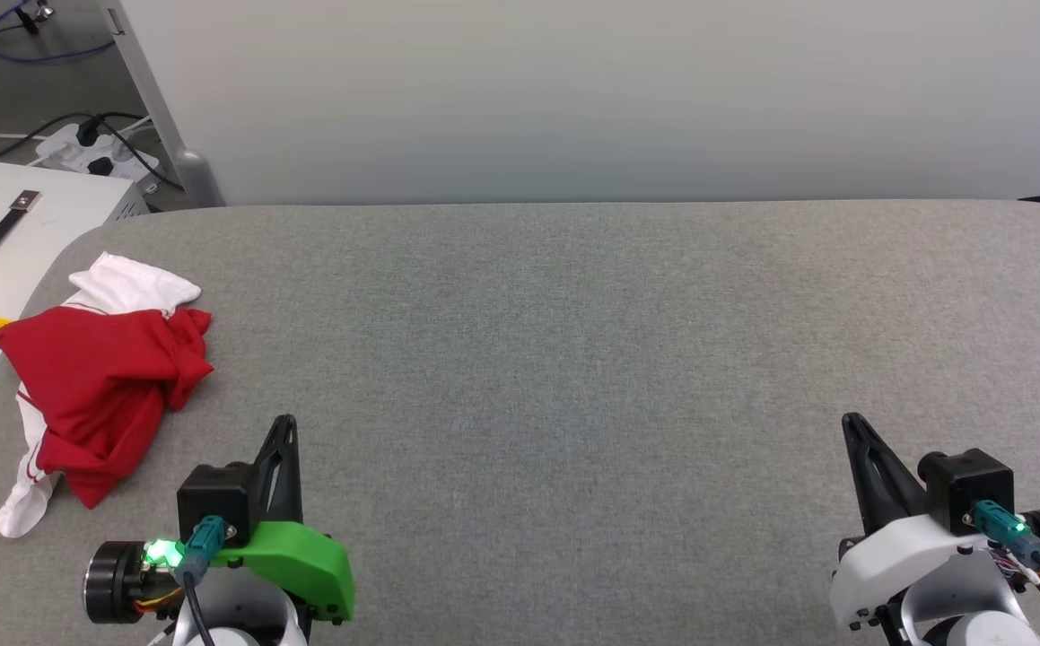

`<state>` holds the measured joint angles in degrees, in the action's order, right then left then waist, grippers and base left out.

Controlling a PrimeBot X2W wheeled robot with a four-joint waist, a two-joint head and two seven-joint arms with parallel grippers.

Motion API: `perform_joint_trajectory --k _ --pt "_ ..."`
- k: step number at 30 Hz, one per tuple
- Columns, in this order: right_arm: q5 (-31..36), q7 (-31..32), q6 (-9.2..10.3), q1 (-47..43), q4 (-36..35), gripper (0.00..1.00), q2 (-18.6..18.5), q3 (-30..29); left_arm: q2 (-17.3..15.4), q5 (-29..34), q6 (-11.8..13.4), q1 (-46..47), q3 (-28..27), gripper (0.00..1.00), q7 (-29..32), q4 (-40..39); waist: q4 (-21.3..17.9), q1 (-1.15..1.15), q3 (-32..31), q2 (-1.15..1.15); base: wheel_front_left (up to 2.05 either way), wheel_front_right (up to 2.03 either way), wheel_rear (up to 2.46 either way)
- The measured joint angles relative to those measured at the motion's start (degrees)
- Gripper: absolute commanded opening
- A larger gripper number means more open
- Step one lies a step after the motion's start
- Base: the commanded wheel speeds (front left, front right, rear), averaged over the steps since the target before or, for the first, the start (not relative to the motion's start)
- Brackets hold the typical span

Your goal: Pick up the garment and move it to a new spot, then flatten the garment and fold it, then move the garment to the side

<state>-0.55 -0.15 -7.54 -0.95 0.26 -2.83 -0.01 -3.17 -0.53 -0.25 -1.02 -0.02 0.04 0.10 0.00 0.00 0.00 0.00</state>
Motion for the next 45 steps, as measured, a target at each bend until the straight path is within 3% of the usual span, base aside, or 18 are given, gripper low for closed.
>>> perform_joint_trajectory --k 13,14,45 --pt "0.0 0.0 0.00 0.0 0.0 0.00 0.0 0.0 0.0 0.0 0.0 0.0 0.0 0.00 0.0 0.0 0.0 0.00 0.0 0.00 0.00 0.00 0.00" --pt "0.0 0.0 0.00 0.0 0.0 1.00 0.0 0.0 0.0 0.0 0.0 0.0 0.0 1.00 0.0 0.0 0.0 0.00 0.0 0.00 0.00 0.00 0.00" --pt "-2.3 -2.8 0.00 -0.1 -1.9 1.00 0.0 -1.4 0.0 -1.5 1.1 -0.1 0.2 1.00 -2.9 -0.3 0.0 0.00 0.2 0.00 0.00 0.00 0.00"
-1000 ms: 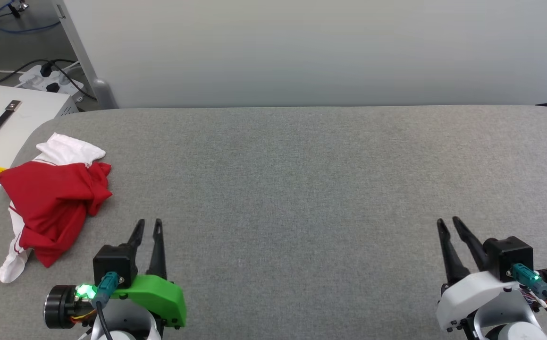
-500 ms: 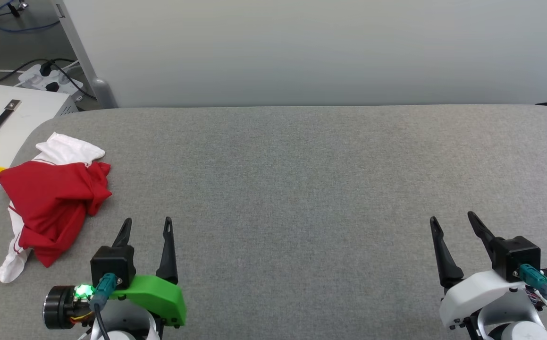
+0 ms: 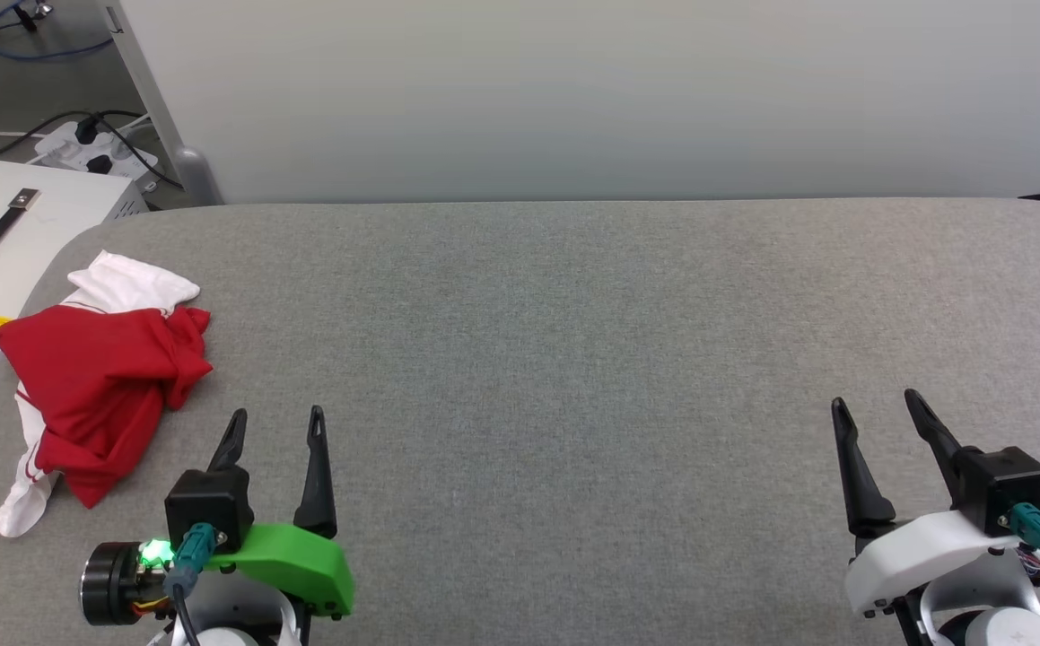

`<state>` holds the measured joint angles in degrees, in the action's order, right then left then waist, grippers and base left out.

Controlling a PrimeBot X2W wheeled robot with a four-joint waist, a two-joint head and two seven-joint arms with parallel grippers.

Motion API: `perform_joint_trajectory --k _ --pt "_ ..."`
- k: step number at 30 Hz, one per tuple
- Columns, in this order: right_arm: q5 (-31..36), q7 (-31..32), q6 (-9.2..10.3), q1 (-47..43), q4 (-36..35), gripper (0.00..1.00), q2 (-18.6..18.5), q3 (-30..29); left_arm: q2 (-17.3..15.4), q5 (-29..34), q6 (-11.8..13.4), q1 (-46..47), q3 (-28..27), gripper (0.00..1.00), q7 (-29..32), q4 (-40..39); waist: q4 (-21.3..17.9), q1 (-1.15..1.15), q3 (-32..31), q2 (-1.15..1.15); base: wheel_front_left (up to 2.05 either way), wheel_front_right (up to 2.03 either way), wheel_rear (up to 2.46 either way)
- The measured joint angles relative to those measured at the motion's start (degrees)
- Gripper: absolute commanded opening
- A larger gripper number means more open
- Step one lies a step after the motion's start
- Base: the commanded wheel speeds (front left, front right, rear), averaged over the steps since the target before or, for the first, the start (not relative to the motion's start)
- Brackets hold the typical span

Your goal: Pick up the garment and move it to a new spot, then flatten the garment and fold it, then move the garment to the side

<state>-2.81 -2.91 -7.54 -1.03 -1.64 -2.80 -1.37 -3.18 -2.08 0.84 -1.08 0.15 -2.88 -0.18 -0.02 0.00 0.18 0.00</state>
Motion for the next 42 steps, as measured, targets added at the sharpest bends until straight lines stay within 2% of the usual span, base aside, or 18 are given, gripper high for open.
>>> perform_joint_trajectory --k 42 --pt "-3.1 -4.9 0.00 -1.6 -0.7 1.00 0.0 -0.9 0.0 -2.9 0.7 0.0 1.4 1.00 -4.9 0.7 0.1 0.00 -0.5 0.00 0.00 0.00 0.00"
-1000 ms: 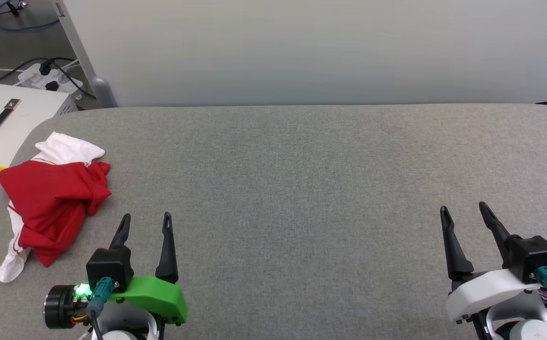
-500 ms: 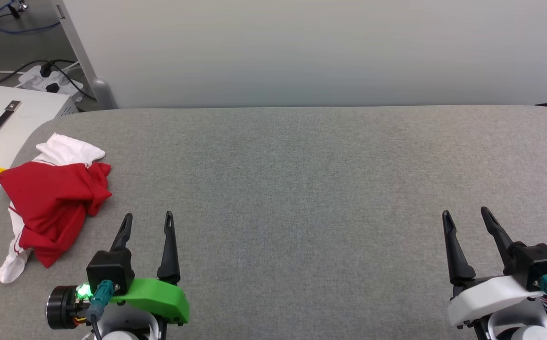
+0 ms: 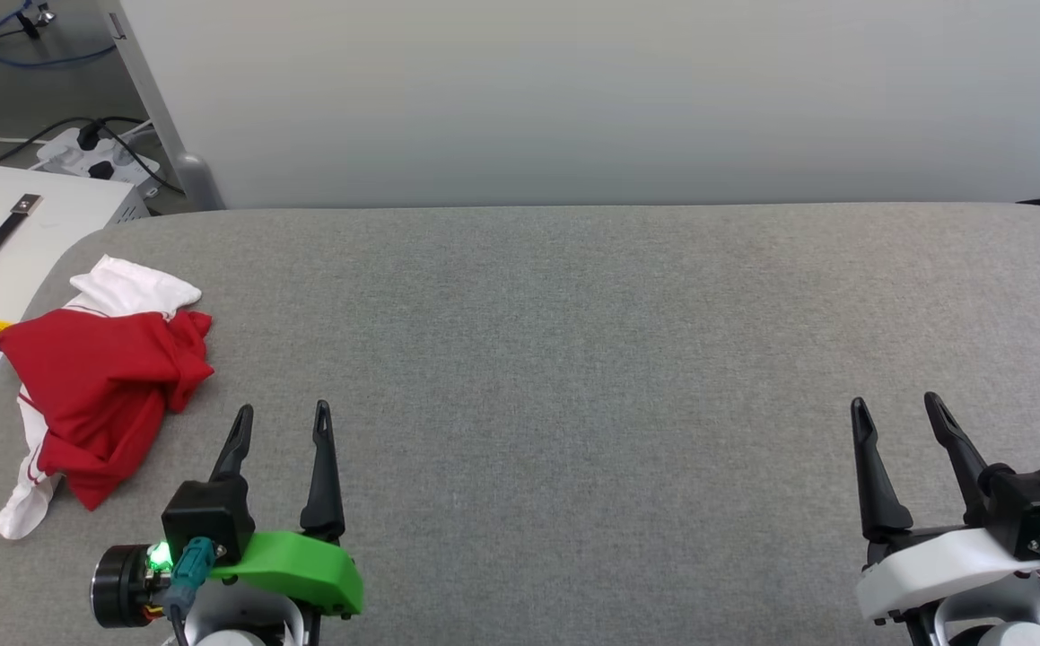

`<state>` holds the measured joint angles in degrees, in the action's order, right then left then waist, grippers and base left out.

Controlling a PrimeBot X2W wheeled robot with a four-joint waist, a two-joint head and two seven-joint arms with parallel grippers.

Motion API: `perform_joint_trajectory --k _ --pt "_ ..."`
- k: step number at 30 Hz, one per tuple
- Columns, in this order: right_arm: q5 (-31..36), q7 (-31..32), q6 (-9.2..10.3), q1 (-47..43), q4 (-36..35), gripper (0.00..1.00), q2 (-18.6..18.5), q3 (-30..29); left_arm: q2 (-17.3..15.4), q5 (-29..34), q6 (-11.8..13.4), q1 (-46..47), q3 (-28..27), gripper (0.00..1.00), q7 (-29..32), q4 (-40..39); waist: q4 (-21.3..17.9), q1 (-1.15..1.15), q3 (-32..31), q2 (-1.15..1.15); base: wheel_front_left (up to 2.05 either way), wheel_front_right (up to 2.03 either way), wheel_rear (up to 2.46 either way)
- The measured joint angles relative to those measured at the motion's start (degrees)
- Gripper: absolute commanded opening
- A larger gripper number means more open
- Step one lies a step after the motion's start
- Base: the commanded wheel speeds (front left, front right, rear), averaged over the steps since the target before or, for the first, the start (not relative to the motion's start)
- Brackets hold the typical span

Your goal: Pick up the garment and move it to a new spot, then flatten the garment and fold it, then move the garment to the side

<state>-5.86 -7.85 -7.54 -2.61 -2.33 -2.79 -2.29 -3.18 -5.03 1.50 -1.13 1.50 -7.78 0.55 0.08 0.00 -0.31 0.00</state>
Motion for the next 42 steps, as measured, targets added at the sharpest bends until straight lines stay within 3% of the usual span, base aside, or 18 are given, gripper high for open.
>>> perform_joint_trajectory --k 42 --pt "-2.1 -5.0 0.00 -2.0 -0.5 1.00 0.0 -0.5 0.0 -1.6 0.3 0.0 1.8 1.00 -5.1 2.3 0.5 0.00 0.3 0.00 0.00 0.00 0.00"
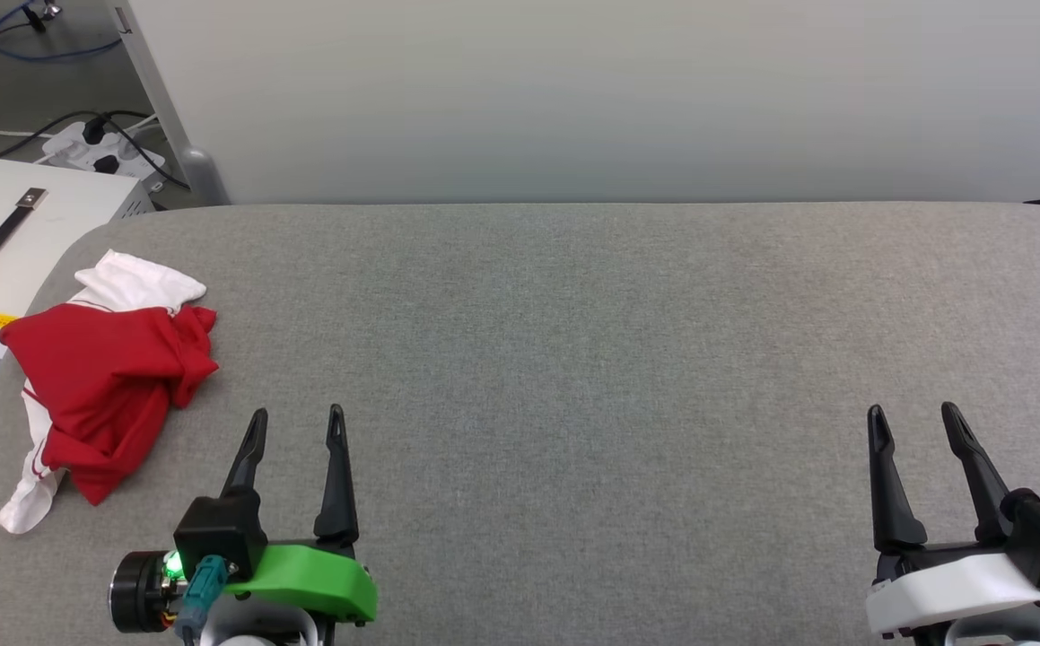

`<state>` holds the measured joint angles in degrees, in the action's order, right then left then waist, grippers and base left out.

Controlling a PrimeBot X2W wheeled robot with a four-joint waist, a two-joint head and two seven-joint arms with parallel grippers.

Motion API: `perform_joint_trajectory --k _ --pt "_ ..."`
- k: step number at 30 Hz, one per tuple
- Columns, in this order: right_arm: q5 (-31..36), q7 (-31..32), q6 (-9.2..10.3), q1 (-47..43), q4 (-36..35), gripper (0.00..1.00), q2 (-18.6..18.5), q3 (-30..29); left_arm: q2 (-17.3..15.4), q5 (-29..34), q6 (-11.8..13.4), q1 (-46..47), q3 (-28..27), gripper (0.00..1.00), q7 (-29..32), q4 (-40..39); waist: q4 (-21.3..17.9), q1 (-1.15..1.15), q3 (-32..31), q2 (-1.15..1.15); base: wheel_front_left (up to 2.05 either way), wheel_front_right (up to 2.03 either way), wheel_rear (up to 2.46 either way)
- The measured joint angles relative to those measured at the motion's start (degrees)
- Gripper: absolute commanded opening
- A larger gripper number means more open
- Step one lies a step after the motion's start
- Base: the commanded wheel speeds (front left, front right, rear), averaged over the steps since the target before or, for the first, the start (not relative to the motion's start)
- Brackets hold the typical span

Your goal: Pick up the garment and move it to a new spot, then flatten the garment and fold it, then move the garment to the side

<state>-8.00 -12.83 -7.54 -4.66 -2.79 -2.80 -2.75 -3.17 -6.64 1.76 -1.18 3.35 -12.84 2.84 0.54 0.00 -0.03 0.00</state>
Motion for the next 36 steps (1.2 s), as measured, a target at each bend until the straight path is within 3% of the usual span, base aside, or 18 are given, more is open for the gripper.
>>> perform_joint_trajectory --k 19,36 --pt "-0.5 -1.7 0.00 -0.3 0.2 1.00 0.0 -0.3 0.0 -1.5 0.3 0.1 0.3 1.00 -1.8 0.8 1.6 0.00 0.8 0.00 0.00 0.00 0.00" --pt "-0.2 -1.8 0.00 -0.2 0.3 1.00 0.0 1.2 0.0 -2.8 0.5 0.9 -1.7 1.00 -1.8 1.7 10.4 0.00 2.6 0.00 0.00 0.00 0.00"
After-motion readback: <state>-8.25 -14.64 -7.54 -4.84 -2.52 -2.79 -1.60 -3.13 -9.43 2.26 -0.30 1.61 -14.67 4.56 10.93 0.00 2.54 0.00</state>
